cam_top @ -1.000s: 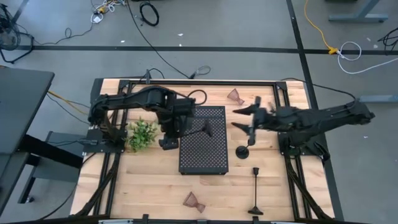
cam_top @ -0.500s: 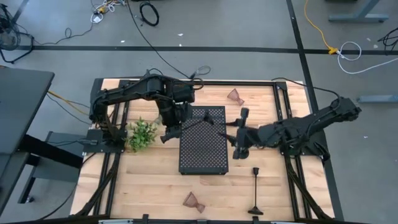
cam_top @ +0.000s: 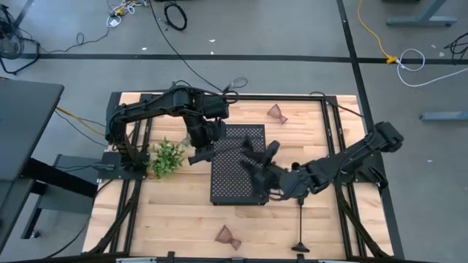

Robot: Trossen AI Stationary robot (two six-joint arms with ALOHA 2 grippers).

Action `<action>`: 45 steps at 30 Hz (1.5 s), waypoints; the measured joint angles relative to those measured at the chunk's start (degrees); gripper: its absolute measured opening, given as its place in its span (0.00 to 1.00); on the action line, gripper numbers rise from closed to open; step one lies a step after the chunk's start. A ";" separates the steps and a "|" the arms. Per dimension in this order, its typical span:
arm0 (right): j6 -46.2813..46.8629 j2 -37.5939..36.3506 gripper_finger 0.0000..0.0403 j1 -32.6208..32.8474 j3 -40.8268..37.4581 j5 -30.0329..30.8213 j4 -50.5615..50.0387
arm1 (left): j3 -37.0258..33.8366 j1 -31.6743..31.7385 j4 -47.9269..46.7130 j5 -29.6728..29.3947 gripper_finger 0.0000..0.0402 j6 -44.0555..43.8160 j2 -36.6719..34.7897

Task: Pick & Place candle stick holders
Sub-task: Put the left black candle holder on the shelf

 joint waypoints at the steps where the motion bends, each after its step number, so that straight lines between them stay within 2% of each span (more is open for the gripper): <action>1: -1.00 0.91 0.40 -0.01 0.53 0.22 0.01 | 0.00 0.00 0.00 0.27 0.04 -0.04 0.00; 6: -4.07 5.50 0.43 -0.27 2.90 4.33 1.97 | 0.00 0.00 0.15 0.42 0.03 1.23 0.00; 10: -5.49 7.61 0.44 -0.31 3.13 4.07 6.29 | 0.00 0.00 0.37 0.53 0.05 1.33 0.00; 20: -6.47 9.63 0.42 -2.99 3.08 5.51 7.45 | 0.00 -0.09 0.66 0.70 0.05 1.35 0.00; 25: -5.08 9.83 0.39 -5.04 3.08 2.57 7.59 | -0.02 -0.04 0.63 0.64 0.03 1.33 0.00; 31: -4.07 9.95 0.29 -5.68 3.08 2.40 7.93 | -0.04 -0.02 0.65 0.54 0.04 1.65 0.00; 39: -4.63 9.95 0.04 -5.79 3.01 1.52 5.38 | -0.04 0.02 0.47 0.45 0.03 2.45 0.00; 45: -2.83 9.95 0.01 -5.81 2.98 1.72 3.90 | -0.04 0.02 0.75 0.27 0.06 2.53 0.00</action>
